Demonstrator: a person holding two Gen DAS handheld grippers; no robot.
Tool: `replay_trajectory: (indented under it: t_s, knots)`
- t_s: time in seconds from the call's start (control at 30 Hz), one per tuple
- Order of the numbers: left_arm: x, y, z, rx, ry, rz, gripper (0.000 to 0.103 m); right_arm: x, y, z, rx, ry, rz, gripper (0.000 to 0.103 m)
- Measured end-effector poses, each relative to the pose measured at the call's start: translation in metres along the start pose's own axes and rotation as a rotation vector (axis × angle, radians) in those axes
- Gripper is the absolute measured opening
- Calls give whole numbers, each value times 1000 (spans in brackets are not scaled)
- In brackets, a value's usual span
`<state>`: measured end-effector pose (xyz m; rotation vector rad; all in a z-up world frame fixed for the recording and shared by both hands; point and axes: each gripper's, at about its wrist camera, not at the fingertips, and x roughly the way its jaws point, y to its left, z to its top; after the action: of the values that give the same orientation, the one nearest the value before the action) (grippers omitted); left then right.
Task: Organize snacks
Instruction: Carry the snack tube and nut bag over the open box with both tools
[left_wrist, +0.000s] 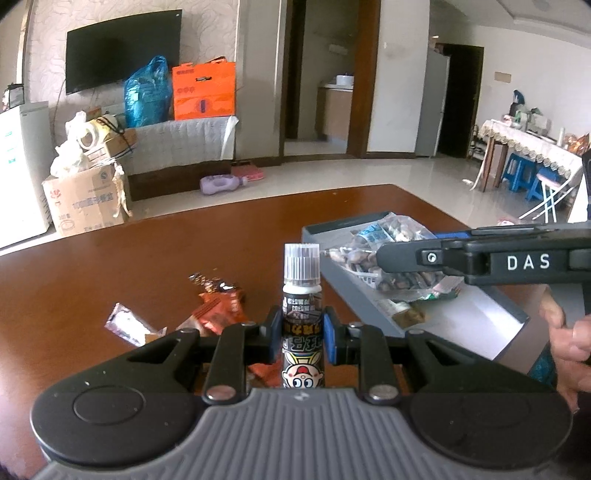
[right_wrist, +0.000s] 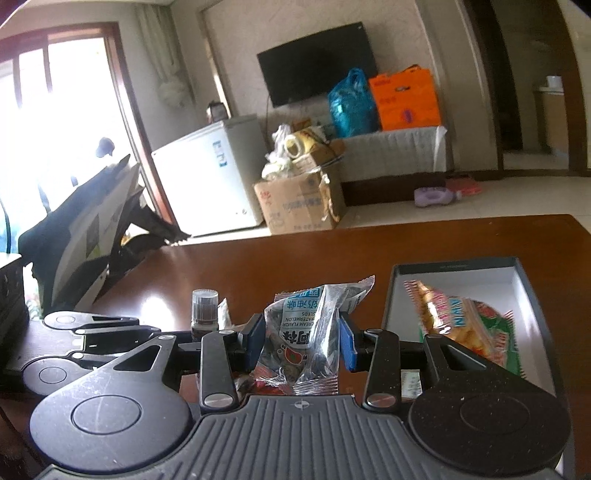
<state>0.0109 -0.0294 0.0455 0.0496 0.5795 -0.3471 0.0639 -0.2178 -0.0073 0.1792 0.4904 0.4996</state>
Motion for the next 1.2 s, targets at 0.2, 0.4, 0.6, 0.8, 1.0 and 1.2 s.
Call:
replay_trajectory:
  t_s: [0.2, 0.4, 0.6, 0.8, 1.0, 1.2]
  knots:
    - [0, -20, 7, 8, -25, -45, 20, -12, -21, 1, 32, -36, -35, 42]
    - [1, -36, 16, 5, -45, -84, 20, -22, -37, -2, 49, -49, -62, 42]
    - [3, -55, 24, 12, -72, -133, 20, -34, -52, -5, 72, -67, -94, 42]
    - [12, -84, 30, 16, -86, -185, 20, -41, -65, -10, 88, -69, -124, 42]
    - [31, -108, 34, 29, -73, -224, 20, -43, -76, -15, 99, -50, -144, 42]
    - [54, -124, 32, 36, -39, -229, 20, -42, -86, -21, 106, -27, -154, 42]
